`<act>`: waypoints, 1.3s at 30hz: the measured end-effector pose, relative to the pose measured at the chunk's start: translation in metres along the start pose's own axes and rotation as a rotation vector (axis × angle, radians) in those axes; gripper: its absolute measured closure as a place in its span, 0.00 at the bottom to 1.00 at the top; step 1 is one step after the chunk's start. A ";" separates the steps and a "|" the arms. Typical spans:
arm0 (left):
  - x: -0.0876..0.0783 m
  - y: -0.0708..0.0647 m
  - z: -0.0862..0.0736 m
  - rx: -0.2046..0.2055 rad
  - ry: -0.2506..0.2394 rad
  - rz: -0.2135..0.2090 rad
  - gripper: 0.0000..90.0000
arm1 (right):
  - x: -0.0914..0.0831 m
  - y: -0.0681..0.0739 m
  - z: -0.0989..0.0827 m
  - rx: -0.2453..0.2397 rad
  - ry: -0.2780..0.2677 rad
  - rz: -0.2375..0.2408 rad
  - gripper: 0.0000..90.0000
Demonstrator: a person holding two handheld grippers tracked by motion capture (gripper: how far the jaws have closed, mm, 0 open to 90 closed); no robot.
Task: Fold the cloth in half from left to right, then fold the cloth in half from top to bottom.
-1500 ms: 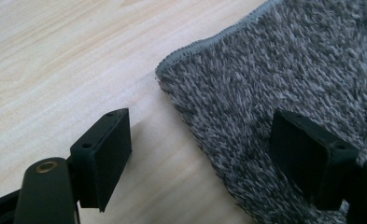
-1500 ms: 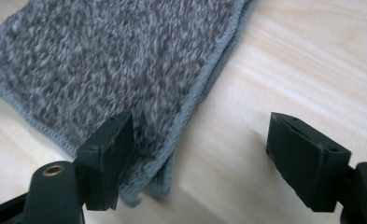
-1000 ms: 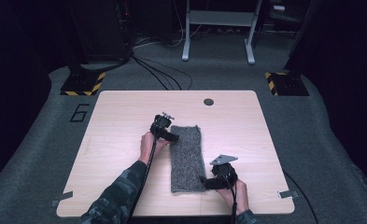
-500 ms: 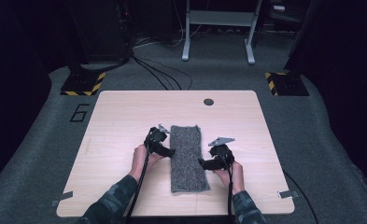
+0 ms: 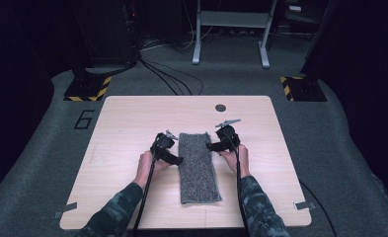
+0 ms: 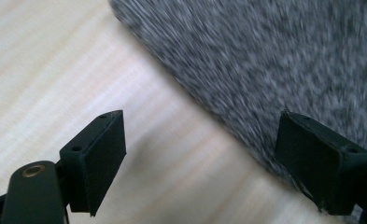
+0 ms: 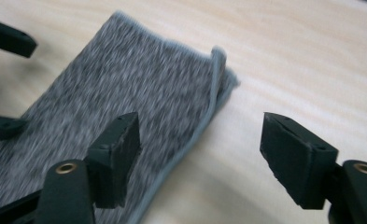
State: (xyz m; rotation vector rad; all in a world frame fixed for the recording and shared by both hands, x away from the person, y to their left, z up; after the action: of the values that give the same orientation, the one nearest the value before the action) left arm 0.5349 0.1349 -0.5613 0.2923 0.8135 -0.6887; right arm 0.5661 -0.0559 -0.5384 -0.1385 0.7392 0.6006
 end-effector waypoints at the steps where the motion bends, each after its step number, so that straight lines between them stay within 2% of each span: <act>1: 0.000 0.003 0.004 -0.016 -0.013 -0.002 0.18 | 0.004 0.000 0.003 0.009 0.002 0.003 0.34; 3: 0.003 0.012 0.014 -0.051 -0.034 -0.010 0.19 | 0.015 -0.006 0.010 -0.001 0.014 -0.012 0.38; 5: 0.008 0.019 0.022 -0.087 -0.046 -0.006 0.19 | 0.028 -0.013 0.019 0.011 0.023 -0.015 0.44; 6: 0.010 0.022 0.024 -0.086 -0.042 -0.001 0.19 | 0.028 -0.013 0.019 0.011 0.023 -0.015 0.44; 7: 0.014 0.027 0.029 -0.107 -0.053 0.007 0.19 | 0.031 -0.014 0.021 0.010 0.021 -0.020 0.49; 10: 0.023 0.036 0.035 -0.124 -0.038 0.016 0.21 | 0.040 -0.018 0.025 0.007 0.028 -0.023 0.58; 11: 0.028 0.039 0.037 -0.130 -0.028 0.018 0.21 | 0.047 -0.020 0.023 0.002 0.046 -0.013 0.63; 15: 0.035 0.042 0.040 -0.126 -0.026 0.032 0.23 | 0.053 -0.020 0.020 -0.015 0.071 -0.017 0.67; 20: 0.041 0.042 0.043 -0.122 -0.017 0.028 0.27 | 0.060 -0.017 0.017 -0.024 0.101 -0.018 0.66; 26: 0.047 0.041 0.043 -0.119 -0.016 0.024 0.38 | 0.059 -0.015 0.017 -0.028 0.109 -0.014 0.77; 28: 0.047 0.040 0.044 -0.105 -0.015 0.027 0.45 | 0.058 -0.014 0.016 -0.028 0.117 -0.008 0.81; 29: 0.047 0.039 0.045 -0.101 -0.014 0.028 0.53 | 0.058 -0.014 0.015 -0.028 0.120 -0.002 0.87; 30: 0.047 0.036 0.045 -0.077 -0.007 0.029 0.56 | 0.057 -0.014 0.015 -0.024 0.121 0.006 0.89; 31: 0.047 0.036 0.045 -0.077 -0.007 0.029 0.59 | 0.057 -0.013 0.014 -0.014 0.122 0.011 0.91; 32: 0.048 0.035 0.046 -0.065 -0.007 0.039 0.59 | 0.057 -0.013 0.014 -0.014 0.122 0.011 0.91; 34: 0.048 0.033 0.047 -0.050 -0.004 0.031 0.66 | 0.057 -0.012 0.014 -0.003 0.116 0.019 0.94; 37: 0.048 0.030 0.047 -0.043 -0.002 0.020 0.79 | 0.056 -0.011 0.013 0.000 0.113 0.006 0.96; 39: 0.049 0.027 0.047 -0.050 -0.012 0.014 0.81 | 0.056 -0.010 0.013 0.002 0.110 0.003 0.96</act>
State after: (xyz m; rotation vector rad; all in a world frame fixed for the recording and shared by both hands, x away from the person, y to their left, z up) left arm 0.6037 0.1103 -0.5666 0.2484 0.8154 -0.6558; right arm 0.6122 -0.0343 -0.5675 -0.1697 0.8469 0.5988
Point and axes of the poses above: each handheld gripper's, and its own axes: x roughly forward along the jaws, z roughly out of its top, y roughly to its left, the point moved 8 cm from there along x, roughly forward along the jaws, and after that the axes turned 5 degrees about -y, right-handed, at the moved point
